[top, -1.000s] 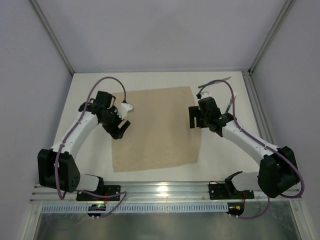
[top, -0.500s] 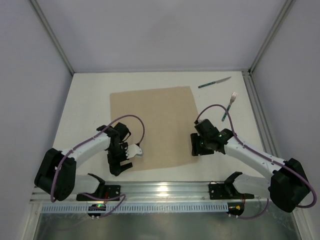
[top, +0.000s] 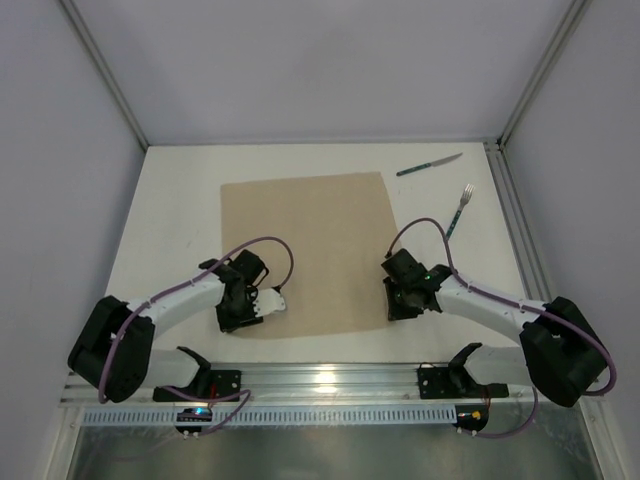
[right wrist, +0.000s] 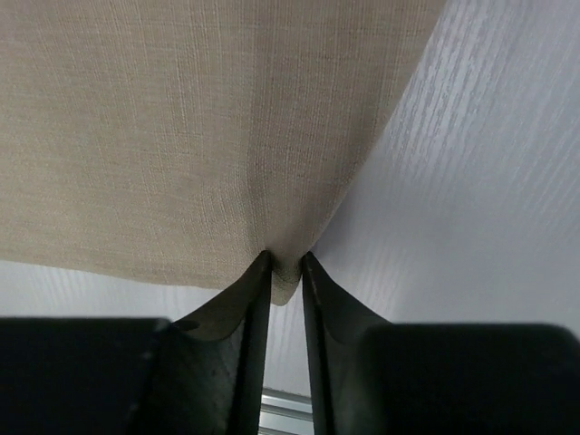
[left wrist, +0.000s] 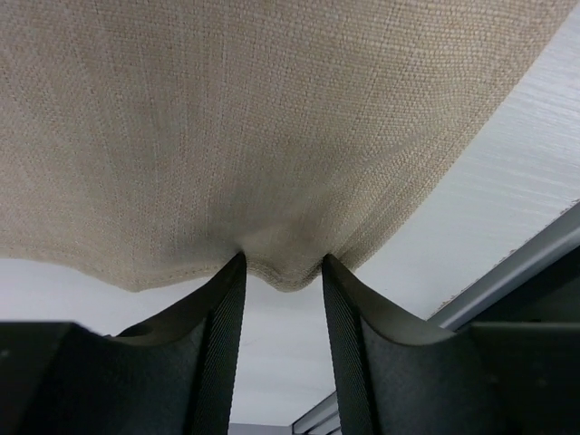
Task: Fold the napkin into a case and place the utensils inside
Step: Flatten the napkin at the center of the board, then pick up the flattened napkin from the center of the board.
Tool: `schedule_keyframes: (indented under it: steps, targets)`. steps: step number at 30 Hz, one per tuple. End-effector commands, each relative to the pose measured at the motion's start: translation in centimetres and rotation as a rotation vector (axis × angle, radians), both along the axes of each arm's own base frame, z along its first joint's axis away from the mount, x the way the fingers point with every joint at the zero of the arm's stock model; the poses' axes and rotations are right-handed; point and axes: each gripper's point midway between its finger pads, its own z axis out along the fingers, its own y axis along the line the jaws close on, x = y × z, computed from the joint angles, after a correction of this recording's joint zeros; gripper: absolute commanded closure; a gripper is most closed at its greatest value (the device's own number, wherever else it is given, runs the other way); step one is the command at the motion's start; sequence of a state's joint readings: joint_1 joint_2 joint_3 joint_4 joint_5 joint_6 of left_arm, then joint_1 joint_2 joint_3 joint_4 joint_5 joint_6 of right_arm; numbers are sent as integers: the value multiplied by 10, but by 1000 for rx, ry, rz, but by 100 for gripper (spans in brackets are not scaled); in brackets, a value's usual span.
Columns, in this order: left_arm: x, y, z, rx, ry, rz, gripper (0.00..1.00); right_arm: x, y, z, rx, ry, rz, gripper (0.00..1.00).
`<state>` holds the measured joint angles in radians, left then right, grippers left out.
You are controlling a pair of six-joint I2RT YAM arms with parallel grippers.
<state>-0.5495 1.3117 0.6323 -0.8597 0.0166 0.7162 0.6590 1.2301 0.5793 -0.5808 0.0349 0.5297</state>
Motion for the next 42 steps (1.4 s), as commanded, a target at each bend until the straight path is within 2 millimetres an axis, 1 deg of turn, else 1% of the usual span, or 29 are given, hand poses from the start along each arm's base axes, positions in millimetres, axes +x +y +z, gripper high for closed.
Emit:
schedule_keyframes:
  steps: [1, 2, 3, 5, 7, 8, 10, 11, 13, 14, 15, 16, 17, 19, 20, 21, 23, 24, 26, 27, 31, 32, 33, 34, 37, 38, 40, 41, 42]
  targets:
    - [18, 1, -16, 24, -75, 4, 60, 27, 11, 3, 11, -87, -4, 79]
    - [19, 3, -19, 37, -79, 6, 63, 33, 15, 8, 16, -105, 6, 83]
    - [25, 5, -20, 55, -105, 11, 69, 37, 17, 11, 19, -119, 13, 90]
    - [32, 6, -21, 70, -128, 16, 75, 50, 21, 22, 10, -164, 39, 96]
    - [45, 7, -19, 71, -175, 20, 80, 59, 22, 24, -17, -178, 64, 96]
    - [52, 11, -17, 68, -189, 45, 81, 71, 25, 32, -29, -211, 67, 96]
    - [68, 14, -10, 62, -224, 68, 83, 85, 25, 31, -76, -232, 97, 96]
    - [76, 23, -7, 64, -238, 109, 83, 99, 31, 42, -73, -266, 97, 96]
    - [96, 27, 3, 50, -283, 143, 82, 115, 36, 41, -98, -286, 124, 96]
    - [102, 30, 6, 48, -289, 151, 78, 129, 44, 52, -83, -317, 126, 96]
    - [109, 36, 10, 40, -298, 181, 74, 136, 48, 53, -82, -320, 140, 96]
    - [113, 33, 17, 14, -292, 186, 70, 140, 51, 46, -100, -297, 154, 96]
    - [112, 32, 19, 3, -276, 184, 61, 153, 60, 57, -89, -317, 157, 96]
    - [108, 24, 28, -43, -262, 161, 52, 154, 63, 56, -106, -288, 179, 96]
    - [95, 15, 31, -96, -210, 139, 43, 157, 65, 57, -103, -289, 183, 96]
    - [91, 13, 39, -118, -219, 108, 40, 158, 67, 58, -95, -290, 187, 96]
    - [80, 9, 43, -148, -194, 84, 36, 158, 71, 61, -76, -292, 200, 96]
    - [68, 7, 41, -161, -143, 77, 34, 158, 73, 64, -67, -293, 205, 96]
    - [59, 6, 35, -152, -101, 70, 33, 159, 78, 69, -44, -300, 211, 96]
    - [53, 13, 27, -107, -89, 61, 32, 160, 80, 72, -36, -304, 213, 96]
    - [57, 27, 7, 5, -121, 1, 31, 164, 83, 77, -30, -315, 222, 96]
    - [58, 29, 6, 17, -123, 0, 31, 165, 85, 79, -27, -317, 227, 96]
    - [61, 31, 4, 29, -131, 2, 30, 165, 85, 79, -30, -315, 232, 96]
    - [72, 32, 4, 44, -177, 12, 30, 165, 84, 79, -33, -311, 232, 96]
    - [86, 28, -3, 34, -212, 44, 33, 165, 83, 79, -45, -312, 234, 96]
    - [86, 27, -7, 33, -207, 57, 42, 166, 82, 79, -49, -311, 235, 96]
    - [86, 28, -12, 37, -207, 59, 51, 165, 80, 80, -63, -306, 243, 96]
    - [88, 29, -15, 45, -223, 63, 62, 167, 80, 82, -68, -306, 249, 96]
    - [88, 30, -18, 49, -227, 67, 67, 166, 80, 80, -79, -293, 256, 96]
